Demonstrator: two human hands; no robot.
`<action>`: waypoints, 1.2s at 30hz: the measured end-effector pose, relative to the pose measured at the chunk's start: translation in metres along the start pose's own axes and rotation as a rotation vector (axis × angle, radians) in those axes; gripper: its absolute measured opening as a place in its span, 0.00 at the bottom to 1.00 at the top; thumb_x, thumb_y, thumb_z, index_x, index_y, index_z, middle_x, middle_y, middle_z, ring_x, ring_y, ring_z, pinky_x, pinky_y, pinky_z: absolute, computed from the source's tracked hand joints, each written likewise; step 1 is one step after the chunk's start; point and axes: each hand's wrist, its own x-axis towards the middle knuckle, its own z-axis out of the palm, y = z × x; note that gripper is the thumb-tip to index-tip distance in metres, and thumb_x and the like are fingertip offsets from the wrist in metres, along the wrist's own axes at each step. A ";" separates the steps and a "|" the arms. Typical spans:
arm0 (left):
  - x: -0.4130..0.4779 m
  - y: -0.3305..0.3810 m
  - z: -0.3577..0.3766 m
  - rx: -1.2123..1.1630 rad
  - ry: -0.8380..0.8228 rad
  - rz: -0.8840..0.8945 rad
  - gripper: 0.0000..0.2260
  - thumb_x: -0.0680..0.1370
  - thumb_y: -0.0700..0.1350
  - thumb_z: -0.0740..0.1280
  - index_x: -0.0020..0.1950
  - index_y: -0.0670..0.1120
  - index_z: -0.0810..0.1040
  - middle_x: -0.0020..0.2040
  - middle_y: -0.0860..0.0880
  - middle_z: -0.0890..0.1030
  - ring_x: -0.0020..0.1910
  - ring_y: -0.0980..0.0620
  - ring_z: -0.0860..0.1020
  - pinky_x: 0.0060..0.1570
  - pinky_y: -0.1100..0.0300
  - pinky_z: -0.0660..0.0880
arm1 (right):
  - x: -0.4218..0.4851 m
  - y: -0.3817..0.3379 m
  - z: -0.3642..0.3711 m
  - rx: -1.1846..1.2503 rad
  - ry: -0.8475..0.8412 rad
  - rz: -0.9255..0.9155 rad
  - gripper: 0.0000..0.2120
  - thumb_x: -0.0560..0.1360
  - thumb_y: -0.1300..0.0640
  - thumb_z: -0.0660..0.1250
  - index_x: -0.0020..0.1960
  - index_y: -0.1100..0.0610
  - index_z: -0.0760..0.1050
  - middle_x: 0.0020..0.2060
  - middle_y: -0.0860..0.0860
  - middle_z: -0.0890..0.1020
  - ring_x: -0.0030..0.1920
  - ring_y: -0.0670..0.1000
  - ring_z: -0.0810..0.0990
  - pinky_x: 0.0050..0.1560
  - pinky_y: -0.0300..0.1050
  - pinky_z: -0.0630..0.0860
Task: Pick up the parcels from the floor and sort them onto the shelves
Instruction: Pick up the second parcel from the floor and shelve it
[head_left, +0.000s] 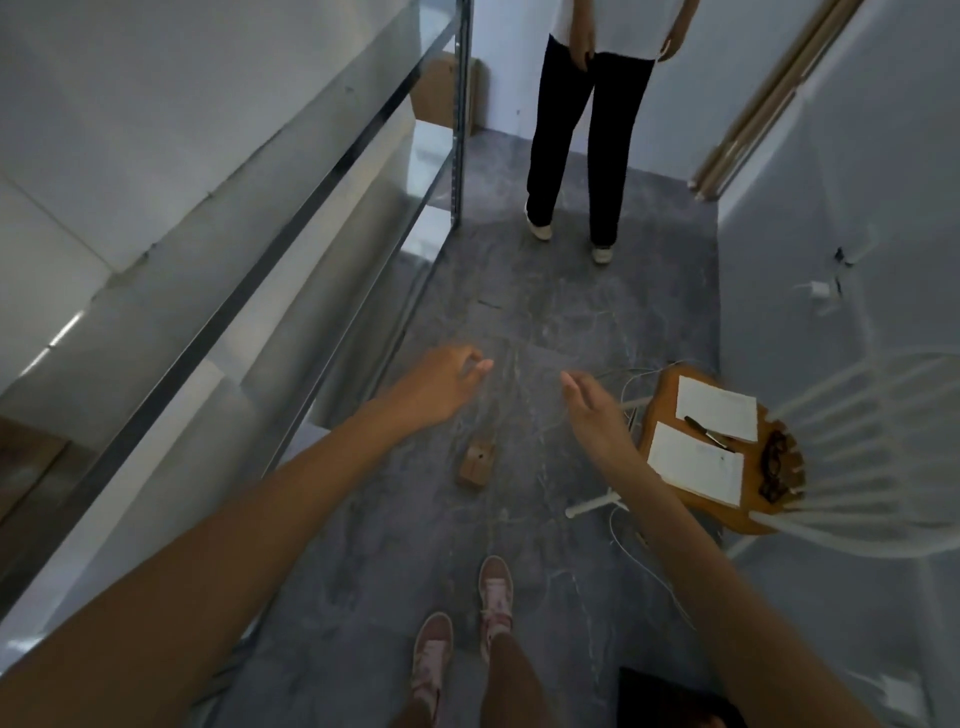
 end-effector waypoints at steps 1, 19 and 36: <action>0.010 0.002 0.001 -0.008 -0.012 -0.032 0.18 0.81 0.50 0.57 0.61 0.39 0.75 0.60 0.40 0.78 0.58 0.44 0.76 0.59 0.53 0.72 | 0.011 0.003 0.000 0.015 -0.014 0.015 0.18 0.81 0.49 0.53 0.63 0.58 0.71 0.51 0.49 0.74 0.52 0.46 0.72 0.54 0.44 0.69; 0.196 -0.202 0.194 -0.136 -0.077 -0.408 0.12 0.80 0.42 0.56 0.55 0.37 0.75 0.53 0.37 0.79 0.49 0.44 0.77 0.43 0.60 0.66 | 0.235 0.250 0.126 0.109 -0.149 0.464 0.22 0.81 0.52 0.55 0.60 0.71 0.73 0.46 0.60 0.76 0.43 0.52 0.74 0.36 0.38 0.67; 0.347 -0.487 0.517 -0.355 -0.198 -0.683 0.27 0.76 0.51 0.65 0.72 0.44 0.63 0.67 0.43 0.73 0.60 0.44 0.74 0.57 0.53 0.74 | 0.417 0.599 0.358 -0.022 -0.130 0.748 0.24 0.80 0.47 0.52 0.66 0.64 0.69 0.48 0.58 0.71 0.48 0.55 0.70 0.46 0.46 0.68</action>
